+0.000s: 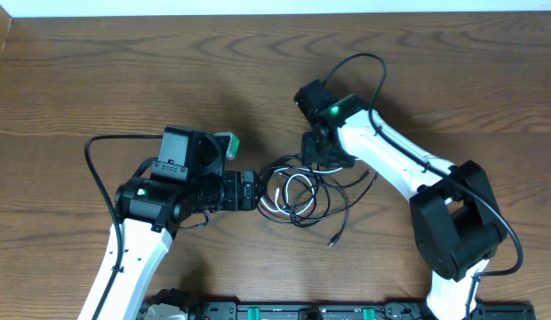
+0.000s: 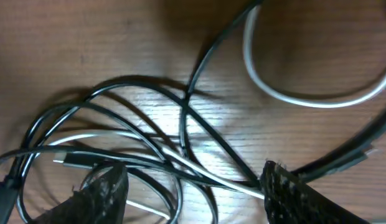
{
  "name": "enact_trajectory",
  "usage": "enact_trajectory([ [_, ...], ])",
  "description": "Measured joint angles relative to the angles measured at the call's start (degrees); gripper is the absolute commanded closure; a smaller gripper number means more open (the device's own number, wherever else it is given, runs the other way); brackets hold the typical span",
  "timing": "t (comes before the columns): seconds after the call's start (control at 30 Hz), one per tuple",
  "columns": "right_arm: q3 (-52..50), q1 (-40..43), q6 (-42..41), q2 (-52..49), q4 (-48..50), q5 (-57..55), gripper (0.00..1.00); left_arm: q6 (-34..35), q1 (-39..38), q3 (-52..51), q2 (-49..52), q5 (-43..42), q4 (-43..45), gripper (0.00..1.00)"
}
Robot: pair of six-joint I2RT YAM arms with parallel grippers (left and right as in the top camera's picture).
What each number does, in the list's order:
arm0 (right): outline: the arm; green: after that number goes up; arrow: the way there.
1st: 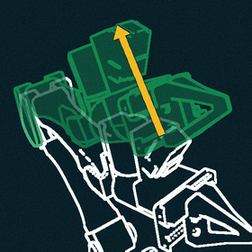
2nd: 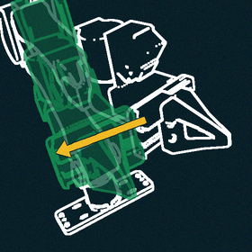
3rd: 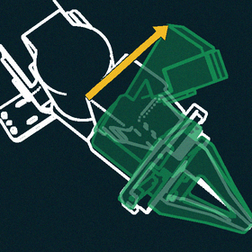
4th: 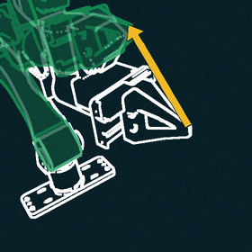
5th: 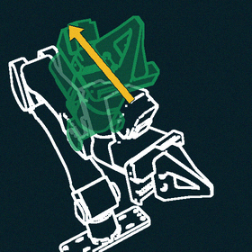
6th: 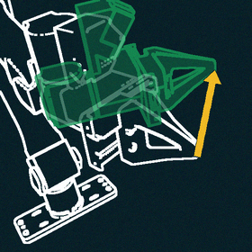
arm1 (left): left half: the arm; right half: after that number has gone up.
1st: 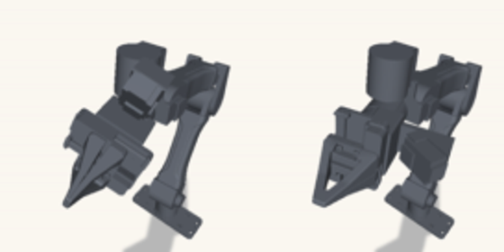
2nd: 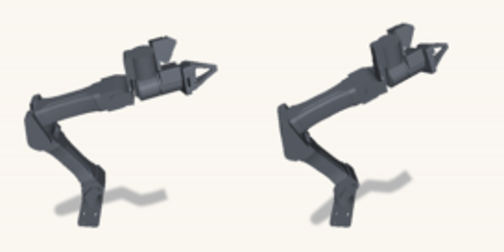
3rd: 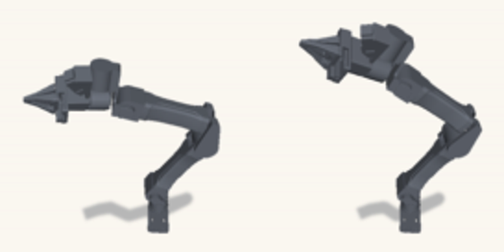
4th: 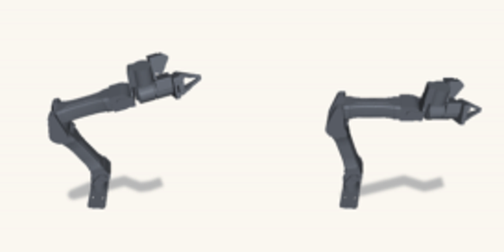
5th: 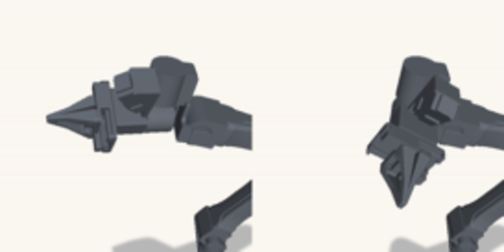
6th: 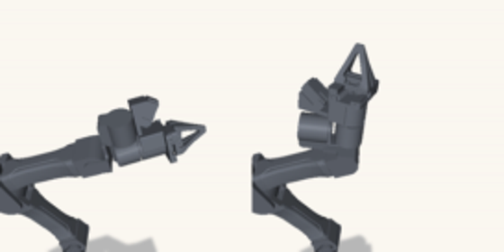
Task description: Untangle cables
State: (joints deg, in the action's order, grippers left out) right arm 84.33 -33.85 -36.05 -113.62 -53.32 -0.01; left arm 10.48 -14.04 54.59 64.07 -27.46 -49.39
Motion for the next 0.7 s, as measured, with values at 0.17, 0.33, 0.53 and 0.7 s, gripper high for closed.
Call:
enact_trajectory([
  [0.17, -0.7, -2.8, 9.9, 0.0, 0.9, 0.0, 0.01, -0.2, 0.0, 0.0, 0.0, 0.9, -0.9, 0.13],
  [0.33, -0.9, -5.7, 25.4, 0.0, -3.8, -0.1, 0.01, -4.0, 0.0, 0.0, 0.0, 0.9, -3.0, 0.13],
  [0.53, -3.0, -6.4, 34.1, 0.0, -1.1, 0.0, 0.3, -6.3, 0.0, 0.0, -0.3, 0.9, -1.2, 0.13],
  [0.7, -7.3, -6.4, 35.7, -0.1, 4.9, 1.6, 0.56, -6.5, 0.0, 0.0, -2.2, 0.9, -0.7, 0.13],
])
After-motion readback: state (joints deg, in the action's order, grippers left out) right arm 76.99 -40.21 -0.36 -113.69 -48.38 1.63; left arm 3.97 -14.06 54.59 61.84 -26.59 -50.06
